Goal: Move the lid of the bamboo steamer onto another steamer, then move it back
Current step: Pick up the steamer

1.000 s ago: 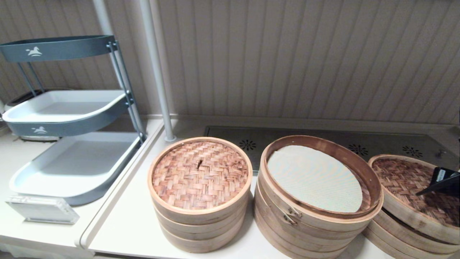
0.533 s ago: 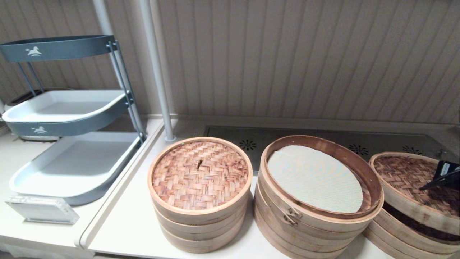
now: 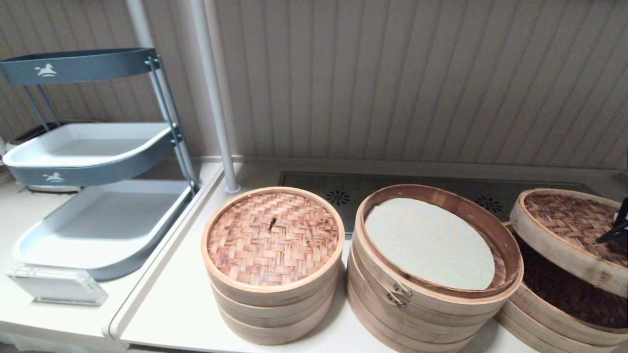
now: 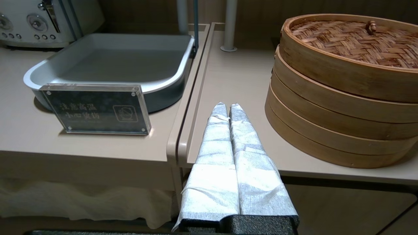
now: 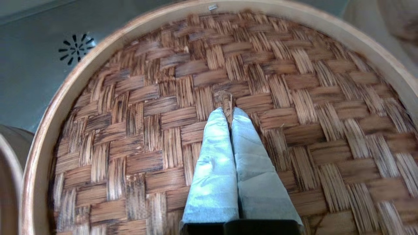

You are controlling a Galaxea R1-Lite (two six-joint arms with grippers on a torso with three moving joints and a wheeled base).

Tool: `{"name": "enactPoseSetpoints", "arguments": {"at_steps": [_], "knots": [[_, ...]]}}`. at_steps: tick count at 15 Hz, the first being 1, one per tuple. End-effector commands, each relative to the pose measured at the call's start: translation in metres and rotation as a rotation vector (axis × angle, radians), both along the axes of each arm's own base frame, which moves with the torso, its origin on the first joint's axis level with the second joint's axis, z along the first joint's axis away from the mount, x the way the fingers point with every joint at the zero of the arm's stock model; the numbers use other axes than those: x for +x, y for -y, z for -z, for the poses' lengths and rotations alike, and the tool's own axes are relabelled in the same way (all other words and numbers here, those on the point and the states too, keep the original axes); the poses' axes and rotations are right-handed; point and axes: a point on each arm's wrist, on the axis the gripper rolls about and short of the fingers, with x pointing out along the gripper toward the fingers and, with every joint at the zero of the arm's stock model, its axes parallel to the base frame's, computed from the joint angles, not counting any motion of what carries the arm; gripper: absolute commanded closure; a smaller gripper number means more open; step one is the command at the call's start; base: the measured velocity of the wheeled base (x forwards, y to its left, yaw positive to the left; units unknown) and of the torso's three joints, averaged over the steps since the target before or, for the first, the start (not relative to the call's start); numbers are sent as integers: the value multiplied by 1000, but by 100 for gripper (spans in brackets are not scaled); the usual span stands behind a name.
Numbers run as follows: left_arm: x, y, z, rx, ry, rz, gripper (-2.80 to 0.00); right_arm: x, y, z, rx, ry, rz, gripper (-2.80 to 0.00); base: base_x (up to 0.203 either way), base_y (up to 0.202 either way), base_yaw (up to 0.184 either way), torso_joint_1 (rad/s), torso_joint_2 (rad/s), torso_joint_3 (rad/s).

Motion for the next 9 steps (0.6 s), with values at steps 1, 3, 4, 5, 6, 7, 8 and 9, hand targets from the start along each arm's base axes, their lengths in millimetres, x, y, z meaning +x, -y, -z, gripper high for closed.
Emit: {"name": "enactPoseSetpoints", "arguments": {"at_steps": [1,3,4,5,6,7,8,9], "knots": [[2,0,7,0,-22,2,0,-10,-7,-18,-18,42,-8,0,0,0,0,0,0,0],[2,0,7,-1,-21,-1,0,-13,-13,-33,-14,44,-25,0,0,0,0,0,0,0],[2,0,7,0,-22,0,0,-14,-18,-39,-9,46,-42,0,0,0,0,0,0,0],[2,0,7,-1,-23,0,0,-14,-21,-42,-1,48,-52,0,0,0,0,0,0,0],[2,0,7,-1,-23,-2,0,-12,-24,-47,7,51,-65,0,0,0,0,0,0,0],[2,0,7,-1,-22,0,0,-10,-29,-55,20,51,-81,0,0,0,0,0,0,0],[2,0,7,-1,-22,0,0,-8,-34,-59,40,44,-102,0,0,0,0,0,0,0],[2,0,7,-1,-22,-2,0,-6,-40,-61,56,44,-123,0,0,0,0,0,0,0]]}}
